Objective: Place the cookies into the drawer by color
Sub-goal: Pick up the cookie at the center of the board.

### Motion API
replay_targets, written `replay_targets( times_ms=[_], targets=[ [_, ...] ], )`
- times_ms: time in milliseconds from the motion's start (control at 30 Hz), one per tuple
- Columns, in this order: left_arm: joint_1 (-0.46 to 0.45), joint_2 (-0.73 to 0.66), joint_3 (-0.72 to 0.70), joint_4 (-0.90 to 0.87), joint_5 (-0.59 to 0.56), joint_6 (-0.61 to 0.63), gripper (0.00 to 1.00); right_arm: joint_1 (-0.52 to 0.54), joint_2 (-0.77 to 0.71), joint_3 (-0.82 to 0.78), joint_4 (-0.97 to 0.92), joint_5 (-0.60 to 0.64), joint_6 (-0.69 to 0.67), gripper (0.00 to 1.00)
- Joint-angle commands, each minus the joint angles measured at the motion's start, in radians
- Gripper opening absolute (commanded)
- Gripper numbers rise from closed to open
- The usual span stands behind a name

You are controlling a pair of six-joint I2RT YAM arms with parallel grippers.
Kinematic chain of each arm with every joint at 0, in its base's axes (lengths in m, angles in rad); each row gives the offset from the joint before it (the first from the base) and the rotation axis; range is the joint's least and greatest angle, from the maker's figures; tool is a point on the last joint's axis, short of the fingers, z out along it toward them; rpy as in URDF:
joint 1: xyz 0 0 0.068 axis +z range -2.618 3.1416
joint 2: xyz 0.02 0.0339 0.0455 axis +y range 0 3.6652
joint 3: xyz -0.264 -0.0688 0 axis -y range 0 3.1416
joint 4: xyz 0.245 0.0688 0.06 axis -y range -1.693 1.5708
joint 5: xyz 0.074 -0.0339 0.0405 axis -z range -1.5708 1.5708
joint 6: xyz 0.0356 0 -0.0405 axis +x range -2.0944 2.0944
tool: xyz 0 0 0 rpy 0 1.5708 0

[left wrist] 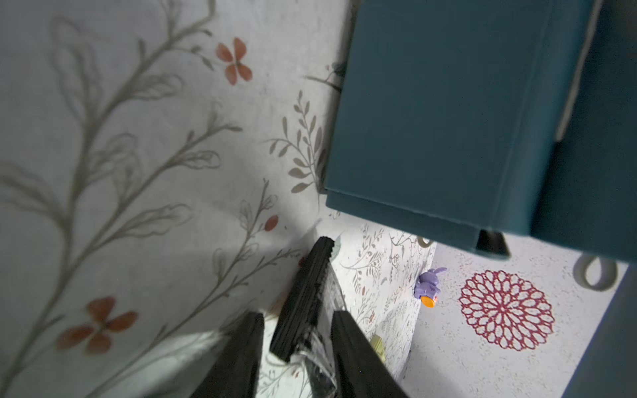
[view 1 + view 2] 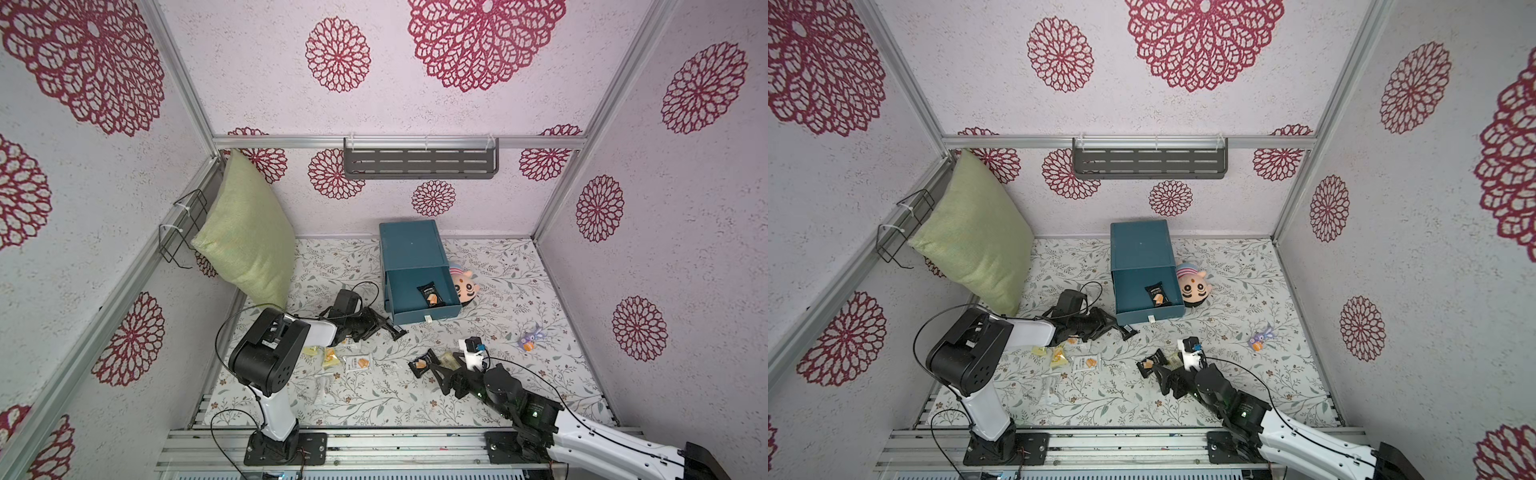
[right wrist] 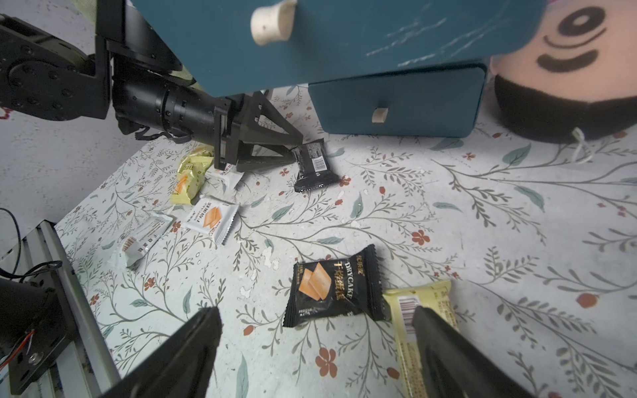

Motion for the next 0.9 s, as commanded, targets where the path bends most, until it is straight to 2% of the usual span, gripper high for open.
replay_targets(
  times_ms=[0, 233, 367, 633, 867],
  targets=[
    [0.006, 0.025, -0.004, 0.026, 0.011, -0.007, 0.32, 0.008, -0.016, 0.035, -0.007, 0.027, 0.009, 0.93],
    [0.01, 0.027, -0.003, 0.02, 0.008, -0.012, 0.08, 0.008, -0.016, 0.031, -0.005, 0.025, 0.012, 0.93],
    [0.01, 0.004, -0.014, 0.017, 0.005, -0.014, 0.0, 0.007, -0.019, 0.032, -0.01, 0.025, 0.016, 0.94],
    [0.01, -0.162, -0.071, -0.052, -0.028, -0.008, 0.0, 0.008, -0.028, 0.033, -0.025, 0.026, 0.017, 0.94],
    [0.014, -0.402, -0.075, -0.312, -0.124, 0.078, 0.0, 0.008, -0.027, 0.033, -0.029, 0.031, 0.015, 0.94]
  ],
)
